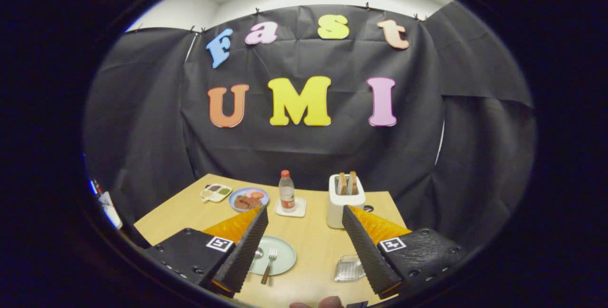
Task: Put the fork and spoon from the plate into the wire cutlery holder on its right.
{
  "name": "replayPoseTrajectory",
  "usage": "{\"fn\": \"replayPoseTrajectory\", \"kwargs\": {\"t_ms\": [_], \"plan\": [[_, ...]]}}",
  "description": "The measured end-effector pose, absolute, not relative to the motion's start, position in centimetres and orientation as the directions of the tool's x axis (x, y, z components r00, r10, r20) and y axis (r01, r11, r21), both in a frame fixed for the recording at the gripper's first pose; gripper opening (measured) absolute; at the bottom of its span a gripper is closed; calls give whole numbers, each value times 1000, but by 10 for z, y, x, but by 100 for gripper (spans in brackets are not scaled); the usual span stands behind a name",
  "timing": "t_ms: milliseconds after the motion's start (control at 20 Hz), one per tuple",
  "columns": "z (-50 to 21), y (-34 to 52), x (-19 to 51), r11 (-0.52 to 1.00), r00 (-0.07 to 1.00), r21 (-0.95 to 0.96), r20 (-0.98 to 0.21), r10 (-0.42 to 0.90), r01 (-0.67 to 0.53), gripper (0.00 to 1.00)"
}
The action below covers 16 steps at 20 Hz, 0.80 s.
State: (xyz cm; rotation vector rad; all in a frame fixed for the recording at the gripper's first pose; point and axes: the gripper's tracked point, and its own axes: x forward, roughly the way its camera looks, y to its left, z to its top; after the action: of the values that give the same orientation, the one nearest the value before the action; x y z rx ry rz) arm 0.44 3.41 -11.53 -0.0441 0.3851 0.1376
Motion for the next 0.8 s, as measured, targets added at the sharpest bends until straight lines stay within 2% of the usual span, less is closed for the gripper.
{"fn": "replayPoseTrajectory", "kwargs": {"t_ms": [250, 450, 800], "plan": [[-175, 64, 4, 979, 824, -3, -540, 170, -204, 95], [-233, 91, 1, 966, 707, 5, -681, 193, -259, 96], [-330, 116, 7, 957, 506, -26, -853, 130, -290, 96]]}}
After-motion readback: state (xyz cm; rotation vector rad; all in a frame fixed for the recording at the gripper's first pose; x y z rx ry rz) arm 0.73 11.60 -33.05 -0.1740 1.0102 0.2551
